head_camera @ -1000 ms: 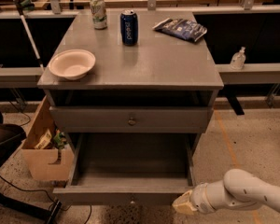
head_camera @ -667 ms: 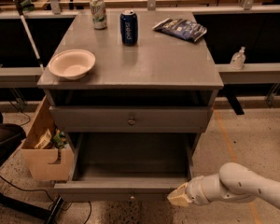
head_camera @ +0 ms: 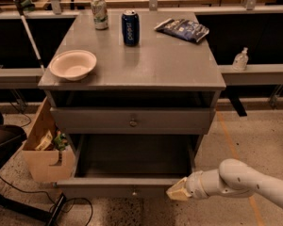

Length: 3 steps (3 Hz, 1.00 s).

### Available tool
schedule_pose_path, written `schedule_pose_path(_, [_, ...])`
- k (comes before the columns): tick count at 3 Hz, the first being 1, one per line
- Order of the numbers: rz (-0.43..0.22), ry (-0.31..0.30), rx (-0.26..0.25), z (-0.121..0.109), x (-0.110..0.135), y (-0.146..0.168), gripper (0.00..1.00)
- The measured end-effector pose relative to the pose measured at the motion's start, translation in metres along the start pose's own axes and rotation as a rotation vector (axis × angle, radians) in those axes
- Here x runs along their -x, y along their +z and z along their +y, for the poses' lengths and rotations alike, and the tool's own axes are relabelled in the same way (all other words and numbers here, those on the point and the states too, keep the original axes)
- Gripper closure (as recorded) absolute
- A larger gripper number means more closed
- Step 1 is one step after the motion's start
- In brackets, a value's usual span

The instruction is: Close middle drawer

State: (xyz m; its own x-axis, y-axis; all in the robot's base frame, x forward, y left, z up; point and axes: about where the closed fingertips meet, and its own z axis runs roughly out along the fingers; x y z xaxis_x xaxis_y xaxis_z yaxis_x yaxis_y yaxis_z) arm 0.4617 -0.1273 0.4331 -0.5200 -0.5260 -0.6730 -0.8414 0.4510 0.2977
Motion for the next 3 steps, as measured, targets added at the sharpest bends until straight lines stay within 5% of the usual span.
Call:
schedule_pose_path(2, [-0.055, -0.026, -0.003, -0.016, 0.015, 0.003, 1.00])
schedule_pose_path(3, [-0.065, -0.054, -0.044, -0.026, 0.017, 0.008, 1.00])
